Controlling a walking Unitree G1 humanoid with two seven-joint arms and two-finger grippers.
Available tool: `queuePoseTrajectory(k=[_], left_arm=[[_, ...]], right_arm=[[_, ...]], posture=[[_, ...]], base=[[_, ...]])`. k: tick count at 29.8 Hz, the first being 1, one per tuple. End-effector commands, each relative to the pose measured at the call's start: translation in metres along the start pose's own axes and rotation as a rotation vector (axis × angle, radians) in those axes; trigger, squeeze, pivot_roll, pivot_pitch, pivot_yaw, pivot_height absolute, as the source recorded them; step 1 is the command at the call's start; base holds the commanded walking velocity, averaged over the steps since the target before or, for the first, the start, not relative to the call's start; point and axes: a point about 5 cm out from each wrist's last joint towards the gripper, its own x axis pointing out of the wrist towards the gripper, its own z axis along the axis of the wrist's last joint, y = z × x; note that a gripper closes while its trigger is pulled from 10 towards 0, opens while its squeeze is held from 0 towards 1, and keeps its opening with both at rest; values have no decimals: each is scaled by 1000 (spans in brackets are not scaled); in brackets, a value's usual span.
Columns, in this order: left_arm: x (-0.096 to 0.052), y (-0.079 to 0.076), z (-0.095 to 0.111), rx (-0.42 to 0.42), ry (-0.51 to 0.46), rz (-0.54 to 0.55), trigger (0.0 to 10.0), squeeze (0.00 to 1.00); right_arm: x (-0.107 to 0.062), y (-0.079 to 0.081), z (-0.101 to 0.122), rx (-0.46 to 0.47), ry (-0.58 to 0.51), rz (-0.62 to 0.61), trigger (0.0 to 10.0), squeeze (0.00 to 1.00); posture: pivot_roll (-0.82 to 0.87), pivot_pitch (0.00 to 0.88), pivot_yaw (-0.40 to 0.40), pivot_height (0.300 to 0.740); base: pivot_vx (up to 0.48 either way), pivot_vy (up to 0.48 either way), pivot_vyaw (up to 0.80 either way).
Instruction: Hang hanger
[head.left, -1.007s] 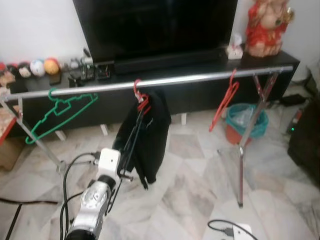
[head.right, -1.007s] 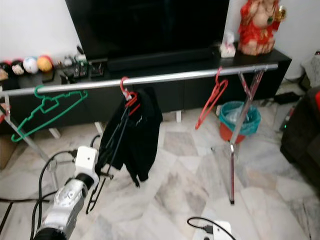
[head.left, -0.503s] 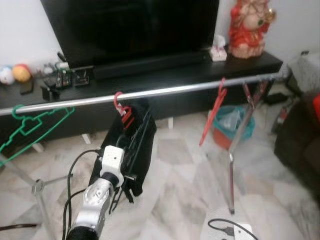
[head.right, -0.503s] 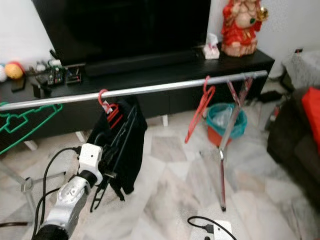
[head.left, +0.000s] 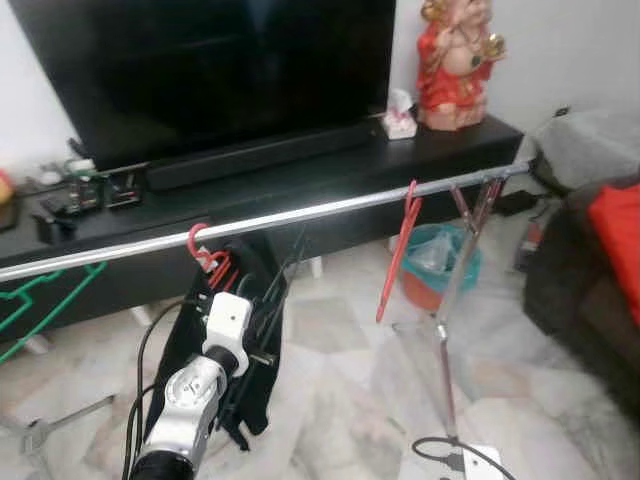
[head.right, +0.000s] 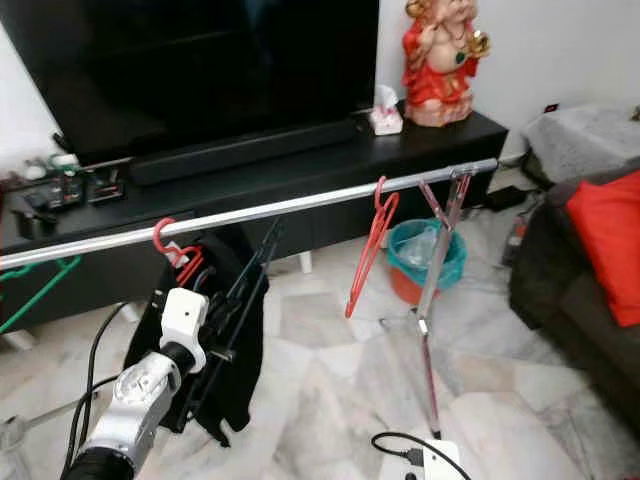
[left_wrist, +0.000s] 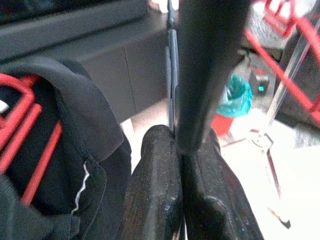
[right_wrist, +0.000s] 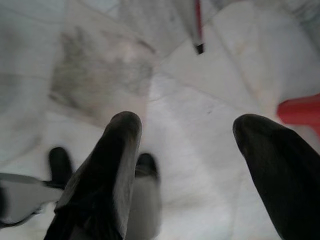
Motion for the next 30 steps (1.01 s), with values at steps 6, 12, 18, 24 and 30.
queuePoseTrajectory(k=[6,12,18,24,30], left_arm=[[7,-7,7,-28,-13,-46,10000,0],[7,-7,7,-26,-6,-49,10000,0],[8,-5,6,-42,4,-32,10000,0],[9,-4,7,-45,7,-36,10000,0],[14,-4,14,-48,0,-20,10000,0]], right_arm=[[0,-6,-2,-6,4,-19,10000,0],[0,-6,-2,-7,4,-18,10000,0],[0,-5,-1,-6,3,-15,10000,0],[0,-4,-1,-2,2,-13,10000,0],[0,-4,-1,8,0,-12,10000,0]], posture=[[4,0,57,740],[3,0,59,740],[4,0,62,740],[4,0,65,740],[7,0,65,740]], base=[[327,0,0],[329,0,0],[140,0,0],[0,0,0],[0,0,0]])
